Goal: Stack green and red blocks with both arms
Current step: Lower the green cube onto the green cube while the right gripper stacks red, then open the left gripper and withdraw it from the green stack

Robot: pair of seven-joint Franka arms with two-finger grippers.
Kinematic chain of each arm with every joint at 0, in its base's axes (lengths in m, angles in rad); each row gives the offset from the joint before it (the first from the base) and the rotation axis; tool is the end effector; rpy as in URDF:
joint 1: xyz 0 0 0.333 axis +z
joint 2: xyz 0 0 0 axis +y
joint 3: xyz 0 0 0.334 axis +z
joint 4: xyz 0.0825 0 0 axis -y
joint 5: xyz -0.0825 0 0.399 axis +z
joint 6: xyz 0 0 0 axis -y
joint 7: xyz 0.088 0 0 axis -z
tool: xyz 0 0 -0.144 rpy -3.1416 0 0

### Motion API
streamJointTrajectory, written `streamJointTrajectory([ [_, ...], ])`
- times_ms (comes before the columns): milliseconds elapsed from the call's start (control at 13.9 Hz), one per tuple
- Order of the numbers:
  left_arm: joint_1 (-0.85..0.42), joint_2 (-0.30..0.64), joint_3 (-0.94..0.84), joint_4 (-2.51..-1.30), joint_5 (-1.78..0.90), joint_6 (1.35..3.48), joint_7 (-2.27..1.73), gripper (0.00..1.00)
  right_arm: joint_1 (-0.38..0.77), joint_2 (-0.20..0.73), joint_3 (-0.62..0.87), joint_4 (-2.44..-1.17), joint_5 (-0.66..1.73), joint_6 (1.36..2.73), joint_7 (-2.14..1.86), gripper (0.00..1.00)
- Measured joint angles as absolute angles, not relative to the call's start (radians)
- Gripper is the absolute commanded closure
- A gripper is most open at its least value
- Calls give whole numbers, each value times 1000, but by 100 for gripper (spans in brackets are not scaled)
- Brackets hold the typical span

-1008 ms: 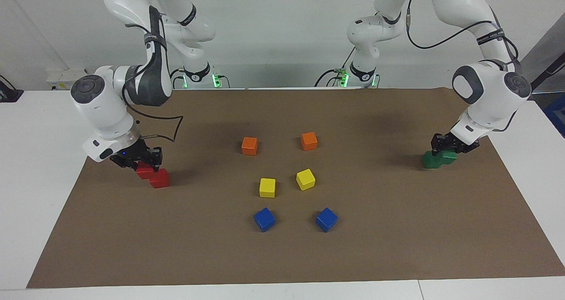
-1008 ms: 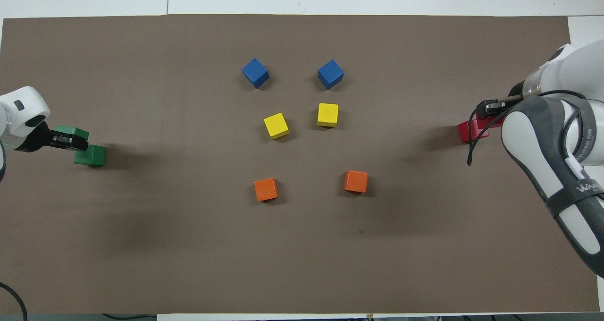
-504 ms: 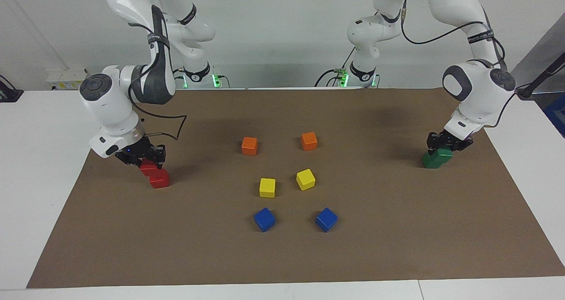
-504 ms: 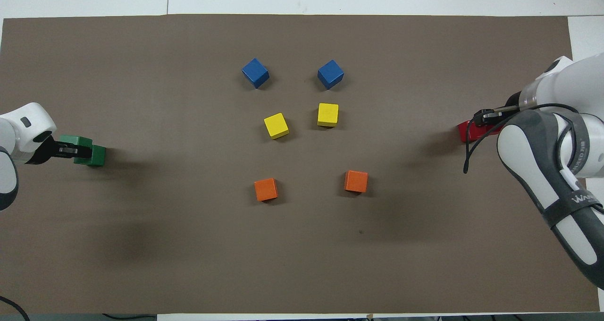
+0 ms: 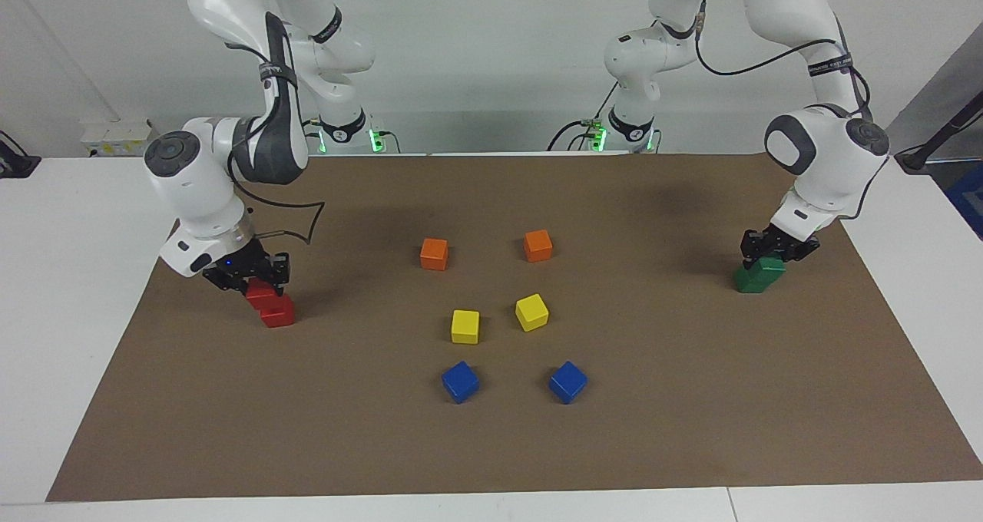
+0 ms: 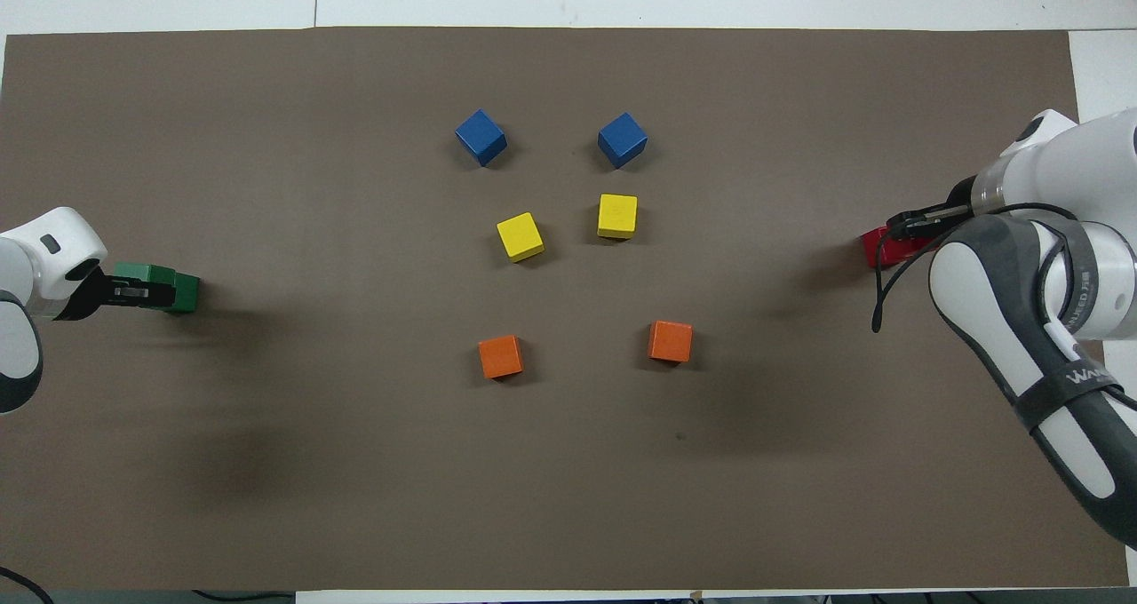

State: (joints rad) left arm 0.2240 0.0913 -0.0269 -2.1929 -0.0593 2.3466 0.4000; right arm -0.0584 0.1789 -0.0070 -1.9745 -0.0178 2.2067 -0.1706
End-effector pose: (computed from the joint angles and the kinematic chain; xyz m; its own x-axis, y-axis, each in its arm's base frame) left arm 0.5547 0.1083 0.3212 0.9842 -0.1606 0.0749 -0.1625 -0.9865 0.0196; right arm 0.6134 -0.0412 0.3573 0.9920 0.1158 0.0497 0.1146 -0.9931 0.0249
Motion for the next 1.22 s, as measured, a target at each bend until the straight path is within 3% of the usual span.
streamJointTrajectory([
  [72,224,89,-27,-2201,-59,2355,400,0,-58,179,-7,-1979,-18,2212,-177,100],
  [648,224,79,-34,-2176,-60,2342,405,0,-59,179,-7,-2011,-18,2257,-183,100],
  [1008,225,53,-33,-1944,-60,2073,405,0,-59,179,-7,-2018,-18,2261,-183,100],
  [1224,227,-18,-30,-1871,-60,1969,384,0,-59,181,-7,-2019,-18,2270,-183,100],
])
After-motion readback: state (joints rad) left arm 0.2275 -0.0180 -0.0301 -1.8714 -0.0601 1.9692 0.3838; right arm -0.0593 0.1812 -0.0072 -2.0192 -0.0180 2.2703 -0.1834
